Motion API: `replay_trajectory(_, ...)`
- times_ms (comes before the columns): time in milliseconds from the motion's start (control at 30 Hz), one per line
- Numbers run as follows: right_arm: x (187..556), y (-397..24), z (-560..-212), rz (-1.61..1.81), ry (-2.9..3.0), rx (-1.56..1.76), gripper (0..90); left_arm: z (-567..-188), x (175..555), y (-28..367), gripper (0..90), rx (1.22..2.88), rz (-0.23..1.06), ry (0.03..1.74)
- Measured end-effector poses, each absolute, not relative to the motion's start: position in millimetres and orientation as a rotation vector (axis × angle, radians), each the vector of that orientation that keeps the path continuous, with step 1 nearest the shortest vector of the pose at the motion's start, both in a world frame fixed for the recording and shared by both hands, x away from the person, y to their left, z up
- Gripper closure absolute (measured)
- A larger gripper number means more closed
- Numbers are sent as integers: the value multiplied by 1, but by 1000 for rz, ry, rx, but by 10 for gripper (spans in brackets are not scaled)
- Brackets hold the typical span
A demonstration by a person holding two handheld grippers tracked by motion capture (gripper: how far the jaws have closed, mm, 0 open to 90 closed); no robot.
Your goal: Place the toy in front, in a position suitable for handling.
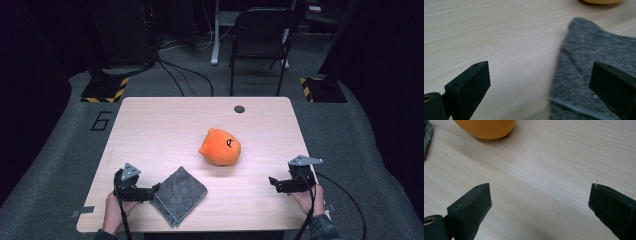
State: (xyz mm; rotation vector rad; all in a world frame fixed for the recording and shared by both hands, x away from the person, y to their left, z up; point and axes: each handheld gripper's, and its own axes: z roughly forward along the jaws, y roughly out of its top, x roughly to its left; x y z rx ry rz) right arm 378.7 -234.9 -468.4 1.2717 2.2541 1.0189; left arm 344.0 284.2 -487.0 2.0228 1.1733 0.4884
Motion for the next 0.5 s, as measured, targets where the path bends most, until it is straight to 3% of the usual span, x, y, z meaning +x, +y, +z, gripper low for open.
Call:
replay_trajectory(200,383,-236,-472,1015,2272,1267,43,-491,336,251,42,2117,447,1031)
replay_trajectory(500,385,-237,-473,1023,2269,1267,43,-512,337,223,164,2252,408,952)
